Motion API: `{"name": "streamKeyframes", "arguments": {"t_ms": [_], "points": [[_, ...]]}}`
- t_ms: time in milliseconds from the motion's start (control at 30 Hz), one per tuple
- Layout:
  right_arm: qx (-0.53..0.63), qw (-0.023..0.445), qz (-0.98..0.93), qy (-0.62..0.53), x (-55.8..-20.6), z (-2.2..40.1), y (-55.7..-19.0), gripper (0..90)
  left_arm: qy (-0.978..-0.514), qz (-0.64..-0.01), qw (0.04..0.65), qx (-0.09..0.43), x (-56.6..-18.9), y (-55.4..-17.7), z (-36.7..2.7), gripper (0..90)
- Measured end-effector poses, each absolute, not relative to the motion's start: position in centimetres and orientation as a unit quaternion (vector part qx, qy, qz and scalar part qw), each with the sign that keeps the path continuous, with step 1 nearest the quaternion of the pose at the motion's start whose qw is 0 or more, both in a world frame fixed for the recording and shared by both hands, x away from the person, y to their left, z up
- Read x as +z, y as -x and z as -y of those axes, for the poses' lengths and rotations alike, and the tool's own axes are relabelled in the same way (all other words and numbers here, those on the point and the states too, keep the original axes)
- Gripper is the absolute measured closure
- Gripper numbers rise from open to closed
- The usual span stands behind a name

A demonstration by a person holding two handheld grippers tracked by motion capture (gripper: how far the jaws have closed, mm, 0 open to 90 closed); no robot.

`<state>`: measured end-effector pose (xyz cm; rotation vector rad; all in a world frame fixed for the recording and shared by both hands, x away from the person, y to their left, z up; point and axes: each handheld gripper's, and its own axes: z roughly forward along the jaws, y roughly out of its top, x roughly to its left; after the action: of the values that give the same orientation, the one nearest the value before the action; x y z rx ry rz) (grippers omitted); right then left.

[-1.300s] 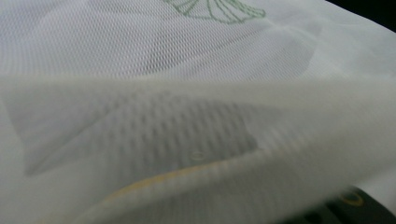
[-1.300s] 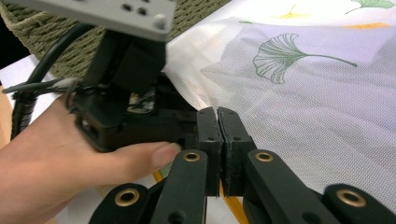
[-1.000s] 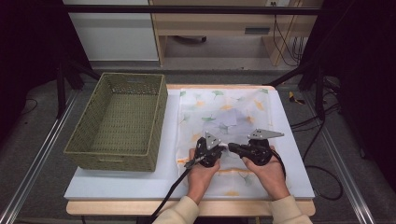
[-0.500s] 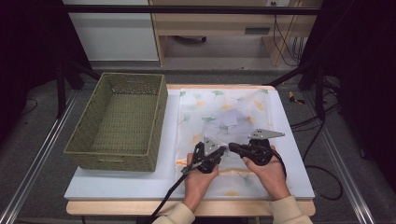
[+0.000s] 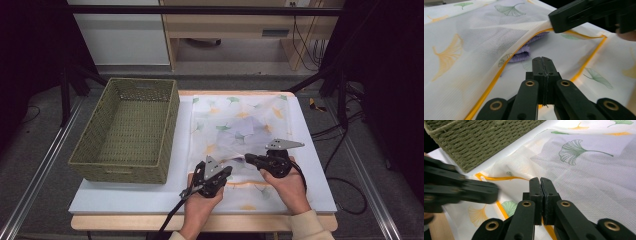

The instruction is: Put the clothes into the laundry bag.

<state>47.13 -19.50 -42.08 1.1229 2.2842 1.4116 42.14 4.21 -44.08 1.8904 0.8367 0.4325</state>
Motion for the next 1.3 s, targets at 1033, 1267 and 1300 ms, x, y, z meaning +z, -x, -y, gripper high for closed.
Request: {"name": "streamKeyframes", "arguments": {"t_ms": [1033,1267,1300], "points": [[0.461,0.105,-0.790,-0.391,-43.6,20.2,-46.0,88.8,-0.760,-0.380,0.463,0.252,-43.4,-36.6,-14.9,58.1],[0.454,0.102,-0.792,-0.394,-44.0,20.3,-45.8,88.7,-0.768,-0.382,0.455,0.240,-44.3,-36.7,-14.5,38.0],[0.454,0.103,-0.793,-0.393,-44.1,20.3,-45.8,88.7,-0.771,-0.381,0.450,0.240,-44.4,-36.8,-14.4,35.9]]}}
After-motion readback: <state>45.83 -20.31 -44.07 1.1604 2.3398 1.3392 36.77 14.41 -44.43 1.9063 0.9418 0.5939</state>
